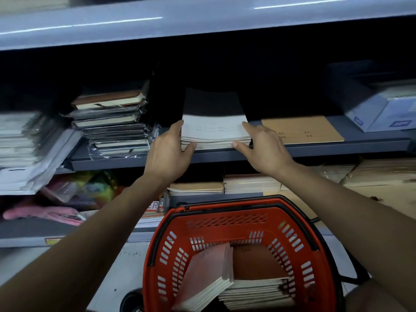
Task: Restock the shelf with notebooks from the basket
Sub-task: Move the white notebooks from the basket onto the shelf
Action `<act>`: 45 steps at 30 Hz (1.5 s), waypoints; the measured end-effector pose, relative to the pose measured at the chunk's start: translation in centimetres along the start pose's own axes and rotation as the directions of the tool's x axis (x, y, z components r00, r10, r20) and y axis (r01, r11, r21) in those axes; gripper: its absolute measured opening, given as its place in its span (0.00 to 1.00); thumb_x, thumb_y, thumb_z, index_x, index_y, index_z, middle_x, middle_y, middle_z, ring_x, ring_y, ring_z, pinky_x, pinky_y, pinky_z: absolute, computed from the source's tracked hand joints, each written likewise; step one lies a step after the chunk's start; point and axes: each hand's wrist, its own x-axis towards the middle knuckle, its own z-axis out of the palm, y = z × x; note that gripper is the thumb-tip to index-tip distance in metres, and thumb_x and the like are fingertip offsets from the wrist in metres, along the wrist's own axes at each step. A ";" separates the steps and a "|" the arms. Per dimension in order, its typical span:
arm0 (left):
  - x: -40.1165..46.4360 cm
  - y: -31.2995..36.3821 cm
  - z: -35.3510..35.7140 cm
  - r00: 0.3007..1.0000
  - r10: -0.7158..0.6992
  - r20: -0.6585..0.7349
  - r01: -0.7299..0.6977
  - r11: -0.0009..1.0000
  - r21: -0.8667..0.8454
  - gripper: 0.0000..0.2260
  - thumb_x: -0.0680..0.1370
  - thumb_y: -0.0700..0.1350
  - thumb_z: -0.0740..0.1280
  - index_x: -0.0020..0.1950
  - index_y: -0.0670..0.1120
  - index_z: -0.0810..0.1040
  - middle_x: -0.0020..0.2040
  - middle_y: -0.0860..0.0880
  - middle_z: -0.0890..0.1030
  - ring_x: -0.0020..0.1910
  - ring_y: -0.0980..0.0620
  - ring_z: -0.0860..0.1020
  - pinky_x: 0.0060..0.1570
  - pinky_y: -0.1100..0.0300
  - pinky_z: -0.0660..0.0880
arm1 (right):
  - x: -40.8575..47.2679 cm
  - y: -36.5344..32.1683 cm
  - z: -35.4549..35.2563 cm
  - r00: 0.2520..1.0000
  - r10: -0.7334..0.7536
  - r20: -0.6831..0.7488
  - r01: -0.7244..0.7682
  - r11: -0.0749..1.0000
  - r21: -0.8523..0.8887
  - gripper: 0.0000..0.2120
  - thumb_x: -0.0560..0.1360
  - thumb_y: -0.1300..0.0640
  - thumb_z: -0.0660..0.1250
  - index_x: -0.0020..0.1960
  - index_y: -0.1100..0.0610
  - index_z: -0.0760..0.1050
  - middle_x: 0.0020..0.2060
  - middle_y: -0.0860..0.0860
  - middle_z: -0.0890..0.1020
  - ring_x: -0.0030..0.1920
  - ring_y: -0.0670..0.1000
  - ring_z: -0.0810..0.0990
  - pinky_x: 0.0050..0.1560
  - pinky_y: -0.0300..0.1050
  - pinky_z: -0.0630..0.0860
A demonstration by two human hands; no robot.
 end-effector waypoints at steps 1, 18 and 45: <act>-0.3 0.1 -0.3 1.000 0.019 -0.001 -0.019 1.000 -0.004 0.24 0.80 0.53 0.68 0.75 0.51 0.68 0.58 0.48 0.84 0.58 0.45 0.82 0.55 0.45 0.80 | -0.4 0.0 0.0 1.000 0.003 0.001 -0.003 1.000 0.000 0.33 0.82 0.41 0.65 0.80 0.57 0.65 0.66 0.59 0.78 0.67 0.60 0.75 0.65 0.52 0.74; -8.4 1.6 -4.6 1.000 0.018 -0.016 -0.018 0.998 0.058 0.28 0.79 0.53 0.70 0.77 0.48 0.68 0.66 0.48 0.78 0.64 0.45 0.78 0.58 0.48 0.78 | -10.4 -2.0 -1.6 0.999 0.014 -0.035 -0.015 1.000 -0.013 0.33 0.82 0.38 0.63 0.81 0.54 0.64 0.71 0.55 0.74 0.74 0.58 0.69 0.68 0.57 0.74; -18.8 -7.2 10.3 0.853 -0.317 0.414 0.373 0.926 -0.059 0.18 0.76 0.45 0.70 0.66 0.47 0.77 0.60 0.45 0.82 0.58 0.44 0.82 0.59 0.50 0.80 | -14.8 1.6 14.0 0.890 0.085 0.448 -0.060 0.996 -0.070 0.24 0.82 0.41 0.64 0.74 0.51 0.73 0.66 0.54 0.77 0.67 0.58 0.76 0.68 0.52 0.74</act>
